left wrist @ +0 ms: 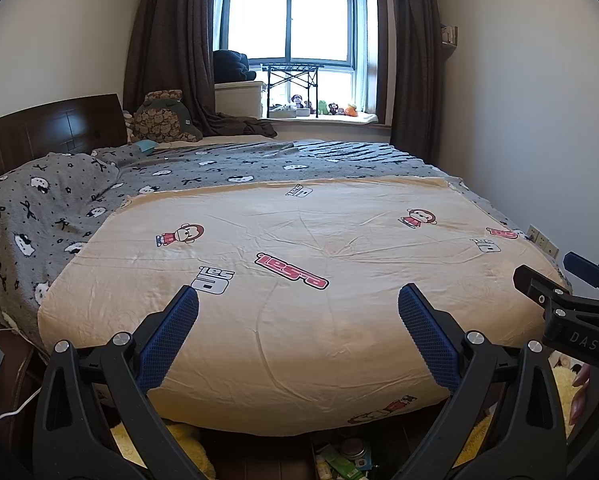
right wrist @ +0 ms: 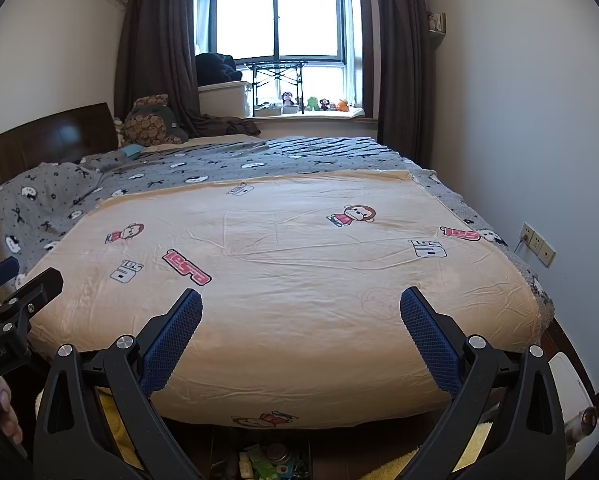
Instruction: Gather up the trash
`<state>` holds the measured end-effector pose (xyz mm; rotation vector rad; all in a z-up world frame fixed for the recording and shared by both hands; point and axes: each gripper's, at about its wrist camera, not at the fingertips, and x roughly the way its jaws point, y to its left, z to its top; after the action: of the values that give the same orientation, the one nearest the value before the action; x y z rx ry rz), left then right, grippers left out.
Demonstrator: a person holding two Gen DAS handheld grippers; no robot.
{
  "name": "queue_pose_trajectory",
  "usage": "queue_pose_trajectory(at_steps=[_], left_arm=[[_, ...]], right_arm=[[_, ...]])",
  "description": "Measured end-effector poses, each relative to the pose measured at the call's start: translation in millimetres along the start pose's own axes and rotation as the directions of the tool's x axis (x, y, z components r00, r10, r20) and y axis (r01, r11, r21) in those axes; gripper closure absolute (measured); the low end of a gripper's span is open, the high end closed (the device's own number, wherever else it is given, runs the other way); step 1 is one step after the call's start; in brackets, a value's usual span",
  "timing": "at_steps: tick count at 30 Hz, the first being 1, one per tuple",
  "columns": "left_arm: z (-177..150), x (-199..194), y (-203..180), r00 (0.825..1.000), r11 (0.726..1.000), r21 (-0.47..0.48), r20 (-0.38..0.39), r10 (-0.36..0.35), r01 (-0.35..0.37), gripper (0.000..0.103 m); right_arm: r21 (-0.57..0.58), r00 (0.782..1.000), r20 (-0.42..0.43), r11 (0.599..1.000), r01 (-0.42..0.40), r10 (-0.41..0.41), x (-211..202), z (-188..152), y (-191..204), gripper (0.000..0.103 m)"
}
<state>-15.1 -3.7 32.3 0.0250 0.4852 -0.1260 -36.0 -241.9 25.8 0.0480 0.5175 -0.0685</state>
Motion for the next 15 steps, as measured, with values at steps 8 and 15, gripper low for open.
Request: queue_pose_trajectory(at_steps=[8,15], left_arm=[[2.4,0.7,0.0,1.0,1.0,-0.001,0.003,0.004,-0.004,0.008],[2.4,0.2,0.9,1.0,1.0,-0.002,0.004,0.013,-0.013,0.008]], right_arm=[[0.0,1.0,0.0,1.0,0.0,0.0,0.1,0.0,-0.2,0.004],[0.001,1.0,0.0,1.0,0.0,0.0,-0.2,0.0,0.3,0.004]])
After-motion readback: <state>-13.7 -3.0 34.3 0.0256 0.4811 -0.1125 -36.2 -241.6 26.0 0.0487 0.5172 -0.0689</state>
